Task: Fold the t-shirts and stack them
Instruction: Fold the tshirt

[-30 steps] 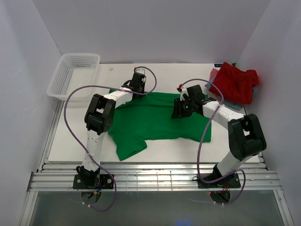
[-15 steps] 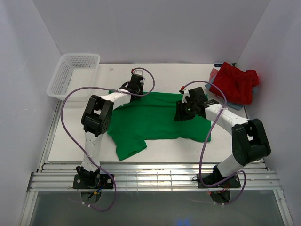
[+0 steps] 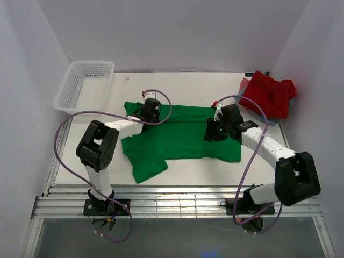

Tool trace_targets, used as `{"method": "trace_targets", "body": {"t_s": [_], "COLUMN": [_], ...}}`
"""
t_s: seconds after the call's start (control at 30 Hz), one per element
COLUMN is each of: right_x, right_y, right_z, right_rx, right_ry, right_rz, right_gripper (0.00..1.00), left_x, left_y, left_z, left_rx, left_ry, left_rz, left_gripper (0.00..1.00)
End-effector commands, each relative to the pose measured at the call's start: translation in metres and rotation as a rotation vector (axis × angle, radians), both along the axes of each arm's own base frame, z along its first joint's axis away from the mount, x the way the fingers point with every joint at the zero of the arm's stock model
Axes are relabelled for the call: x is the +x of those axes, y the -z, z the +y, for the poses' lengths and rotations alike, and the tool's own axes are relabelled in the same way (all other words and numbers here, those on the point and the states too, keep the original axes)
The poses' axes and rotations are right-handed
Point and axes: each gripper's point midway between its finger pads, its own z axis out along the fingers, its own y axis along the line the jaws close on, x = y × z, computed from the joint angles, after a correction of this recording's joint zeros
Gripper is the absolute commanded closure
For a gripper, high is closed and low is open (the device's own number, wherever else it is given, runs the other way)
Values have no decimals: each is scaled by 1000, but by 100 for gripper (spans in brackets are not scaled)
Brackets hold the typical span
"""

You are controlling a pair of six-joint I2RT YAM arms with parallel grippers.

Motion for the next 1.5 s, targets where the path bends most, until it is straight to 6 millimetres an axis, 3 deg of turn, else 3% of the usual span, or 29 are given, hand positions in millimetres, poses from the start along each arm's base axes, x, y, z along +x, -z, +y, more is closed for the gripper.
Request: {"method": "trace_targets", "body": {"t_s": [0.0, 0.17, 0.2, 0.43, 0.57, 0.67, 0.7, 0.77, 0.9, 1.07, 1.13, 1.23, 1.47], "right_x": [-3, -14, -16, -34, -47, -51, -52, -54, -66, -77, -82, -87, -84], "right_y": [-4, 1, -1, 2, 1, -10, -12, -20, -30, -37, -32, -25, -34], "right_z": [-3, -6, -6, -8, -14, -16, -16, -16, -13, -18, -20, -21, -15], "right_rx": [7, 16, 21, 39, 47, 72, 80, 98, 145, 156, 147, 141, 155], "right_ry": [19, 30, 29, 15, 23, 22, 23, 28, 19, 13, 10, 6, -28], "right_rz": [-28, -40, -52, -79, -109, -172, -179, -192, -200, -241, -222, -210, -226], "right_gripper": [55, 55, 55, 55, 55, 55, 54, 54, 54, 54, 54, 54, 54], "left_x": [-20, -60, -71, -120, -148, -164, -167, -171, -165, -142, -130, -104, -50], "left_y": [-17, -7, 4, 16, 21, 13, 7, -11, -43, -83, -83, -70, -57], "left_z": [-11, -20, -15, -1, -8, -22, -27, -36, -27, -10, -8, 17, 27], "left_rx": [-51, -45, -30, -23, -40, -49, -52, -67, -52, 42, 53, 86, 182], "left_ry": [-13, -4, -8, -69, -49, -13, 1, 25, -25, -46, -33, -59, -49], "left_rz": [-71, -75, -54, -59, -56, -92, -106, -138, -192, -314, -299, -247, -264], "left_gripper": [94, 94, 94, 95, 93, 75, 63, 53, 39, 37, 37, 37, 42]}}
